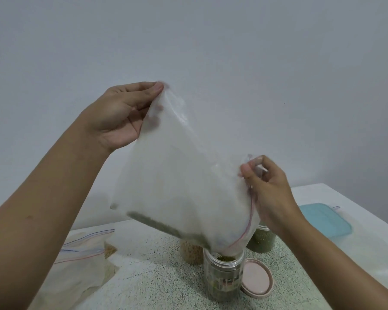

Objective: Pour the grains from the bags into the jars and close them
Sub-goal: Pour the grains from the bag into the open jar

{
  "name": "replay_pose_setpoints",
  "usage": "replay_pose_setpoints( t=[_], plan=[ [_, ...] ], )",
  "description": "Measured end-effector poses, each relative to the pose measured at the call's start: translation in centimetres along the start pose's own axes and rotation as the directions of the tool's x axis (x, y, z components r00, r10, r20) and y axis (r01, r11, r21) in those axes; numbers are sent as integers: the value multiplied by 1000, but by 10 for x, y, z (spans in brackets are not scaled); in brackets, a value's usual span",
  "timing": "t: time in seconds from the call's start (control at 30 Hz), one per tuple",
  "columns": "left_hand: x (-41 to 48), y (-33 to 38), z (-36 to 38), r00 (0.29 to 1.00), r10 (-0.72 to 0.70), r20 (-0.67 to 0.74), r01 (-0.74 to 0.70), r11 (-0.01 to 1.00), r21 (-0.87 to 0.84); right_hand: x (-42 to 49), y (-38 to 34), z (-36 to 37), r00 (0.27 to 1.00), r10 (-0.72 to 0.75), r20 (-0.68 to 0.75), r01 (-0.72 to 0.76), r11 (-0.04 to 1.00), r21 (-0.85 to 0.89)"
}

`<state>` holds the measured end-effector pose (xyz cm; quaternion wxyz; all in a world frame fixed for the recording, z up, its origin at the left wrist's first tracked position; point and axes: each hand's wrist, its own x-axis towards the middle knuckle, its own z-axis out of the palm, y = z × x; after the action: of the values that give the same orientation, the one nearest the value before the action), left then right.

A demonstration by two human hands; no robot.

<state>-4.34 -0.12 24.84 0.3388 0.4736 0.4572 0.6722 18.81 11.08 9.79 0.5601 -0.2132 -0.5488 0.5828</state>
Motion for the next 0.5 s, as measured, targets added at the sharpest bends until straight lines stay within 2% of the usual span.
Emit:
replay_pose_setpoints(
  t=[0.1, 0.23, 0.3, 0.4, 0.5],
  plan=[
    [-1, -2, -3, 999, 52, 2, -52, 997, 59, 1, -5, -2, 998, 11, -64, -6, 997, 83],
    [-3, -7, -10, 986, 158, -46, -148, 972, 180, -6, -5, -5, 994, 87, 62, -92, 994, 67],
    [-5, -11, -13, 965, 250, -72, -217, 925, 312, -12, 0, -11, 988, 99, 123, -107, 992, 63],
    [-10, -19, -17, 908, 417, -33, -328, 759, 563, -15, 6, -15, 986, 111, 121, -107, 993, -43],
    [-15, -31, -20, 846, 530, 59, -376, 515, 770, -14, 13, -13, 997, 21, 75, -9, 988, -152]
  ],
)
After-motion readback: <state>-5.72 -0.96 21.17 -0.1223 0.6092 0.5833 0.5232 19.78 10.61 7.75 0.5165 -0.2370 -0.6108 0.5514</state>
